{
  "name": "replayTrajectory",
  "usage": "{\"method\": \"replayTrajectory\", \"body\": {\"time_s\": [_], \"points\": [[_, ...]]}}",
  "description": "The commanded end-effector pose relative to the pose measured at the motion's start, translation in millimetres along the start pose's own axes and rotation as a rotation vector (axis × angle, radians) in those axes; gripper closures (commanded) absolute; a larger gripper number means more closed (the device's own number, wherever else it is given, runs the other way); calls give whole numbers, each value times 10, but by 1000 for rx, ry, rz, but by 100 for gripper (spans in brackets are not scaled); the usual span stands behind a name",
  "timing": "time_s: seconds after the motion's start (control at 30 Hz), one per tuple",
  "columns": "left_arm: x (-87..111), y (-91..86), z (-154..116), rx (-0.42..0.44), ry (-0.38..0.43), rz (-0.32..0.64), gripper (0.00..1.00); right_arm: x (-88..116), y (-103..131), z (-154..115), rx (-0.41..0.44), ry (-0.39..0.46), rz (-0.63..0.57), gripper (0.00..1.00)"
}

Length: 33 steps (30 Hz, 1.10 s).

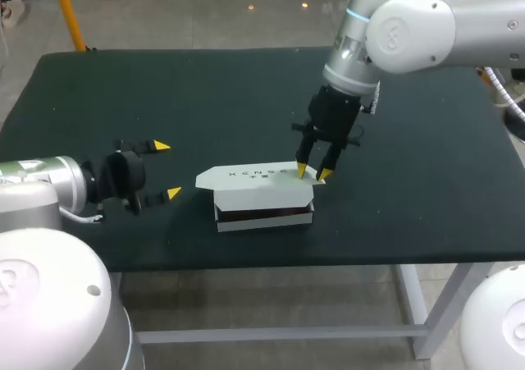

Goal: Assemble the packaging by folding the flat box into shape, placing the metal phone stand inside, and closing the box properly

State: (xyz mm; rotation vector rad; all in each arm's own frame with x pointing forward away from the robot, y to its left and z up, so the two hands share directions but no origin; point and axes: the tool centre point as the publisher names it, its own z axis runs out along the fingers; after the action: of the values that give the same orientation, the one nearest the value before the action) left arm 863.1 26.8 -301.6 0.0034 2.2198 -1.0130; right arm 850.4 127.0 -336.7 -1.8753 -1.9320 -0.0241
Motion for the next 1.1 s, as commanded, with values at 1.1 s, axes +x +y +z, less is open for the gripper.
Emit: {"method": "replayTrajectory", "body": {"time_s": [1.1], "points": [[-495, -209, 149, -351, 306, -887, 0, -2, 20, 92, -10, -4, 22, 57]]}}
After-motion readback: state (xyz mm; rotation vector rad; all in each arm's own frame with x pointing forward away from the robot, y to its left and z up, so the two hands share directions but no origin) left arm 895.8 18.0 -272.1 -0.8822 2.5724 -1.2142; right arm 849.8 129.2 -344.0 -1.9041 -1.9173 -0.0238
